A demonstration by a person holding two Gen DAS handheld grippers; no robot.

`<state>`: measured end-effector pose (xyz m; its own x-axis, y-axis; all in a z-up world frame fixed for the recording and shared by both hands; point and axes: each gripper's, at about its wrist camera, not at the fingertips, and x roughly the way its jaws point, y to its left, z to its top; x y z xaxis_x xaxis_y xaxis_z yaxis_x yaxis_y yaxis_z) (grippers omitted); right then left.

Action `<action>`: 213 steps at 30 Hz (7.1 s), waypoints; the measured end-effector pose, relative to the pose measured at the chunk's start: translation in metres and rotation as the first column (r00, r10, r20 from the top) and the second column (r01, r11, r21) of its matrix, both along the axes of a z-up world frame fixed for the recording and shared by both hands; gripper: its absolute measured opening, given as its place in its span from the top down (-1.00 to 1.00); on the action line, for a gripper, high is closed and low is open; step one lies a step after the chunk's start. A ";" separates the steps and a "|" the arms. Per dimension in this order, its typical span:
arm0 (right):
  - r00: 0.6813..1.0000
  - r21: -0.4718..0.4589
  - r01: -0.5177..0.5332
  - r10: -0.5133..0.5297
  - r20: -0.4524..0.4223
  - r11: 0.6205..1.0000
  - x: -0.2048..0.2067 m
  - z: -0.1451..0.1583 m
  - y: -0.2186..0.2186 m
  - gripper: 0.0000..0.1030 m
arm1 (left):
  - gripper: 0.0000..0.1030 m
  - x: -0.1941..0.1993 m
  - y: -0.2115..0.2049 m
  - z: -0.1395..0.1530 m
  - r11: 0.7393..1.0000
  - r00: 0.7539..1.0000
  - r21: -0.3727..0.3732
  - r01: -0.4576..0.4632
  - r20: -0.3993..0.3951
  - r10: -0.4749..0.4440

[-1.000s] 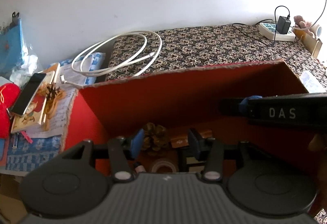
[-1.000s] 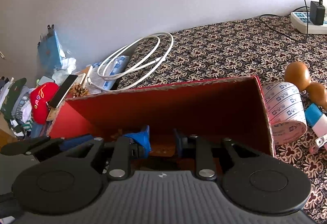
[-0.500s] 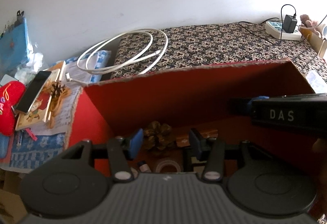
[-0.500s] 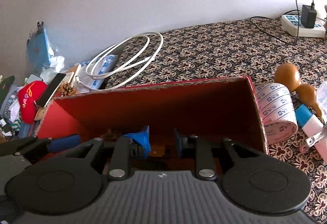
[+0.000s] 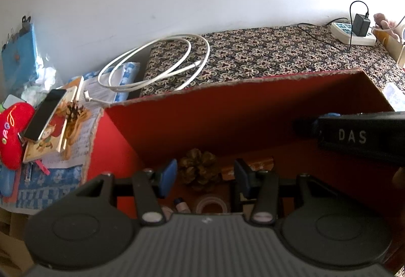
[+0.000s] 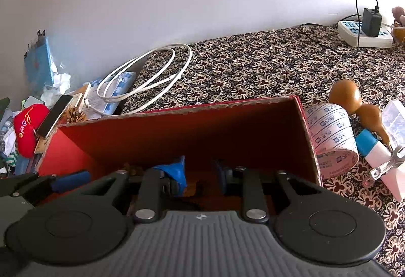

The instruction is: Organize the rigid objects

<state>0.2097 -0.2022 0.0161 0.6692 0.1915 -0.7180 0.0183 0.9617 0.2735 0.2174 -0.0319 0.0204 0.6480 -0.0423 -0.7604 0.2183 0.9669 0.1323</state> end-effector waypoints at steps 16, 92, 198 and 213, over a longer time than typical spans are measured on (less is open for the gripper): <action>1.000 -0.013 0.015 -0.015 -0.013 1.000 0.002 -0.001 0.000 0.83 | -0.05 0.000 0.000 0.000 1.000 1.000 0.005 -0.007 0.000 0.007; 0.993 -0.118 0.053 -0.065 -0.102 0.992 0.011 -0.005 0.003 0.79 | -0.14 -0.013 0.000 0.008 0.994 0.996 0.073 -0.079 0.046 0.076; 0.997 -0.144 0.016 -0.028 -0.078 0.989 -0.034 0.020 0.019 0.69 | -0.30 -0.018 0.010 0.026 0.996 0.993 0.028 -0.085 -0.083 0.087; 0.991 -0.142 -0.025 0.006 -0.137 0.990 -0.017 0.002 0.024 0.69 | -0.30 -0.004 0.012 0.004 0.994 0.983 0.038 -0.100 -0.148 0.104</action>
<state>0.1927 -0.1786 0.0177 0.5609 0.0902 -0.8229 0.0306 0.9911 0.1296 0.2129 -0.0204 0.0243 0.5265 0.0424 -0.8491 0.1382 0.9812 0.1347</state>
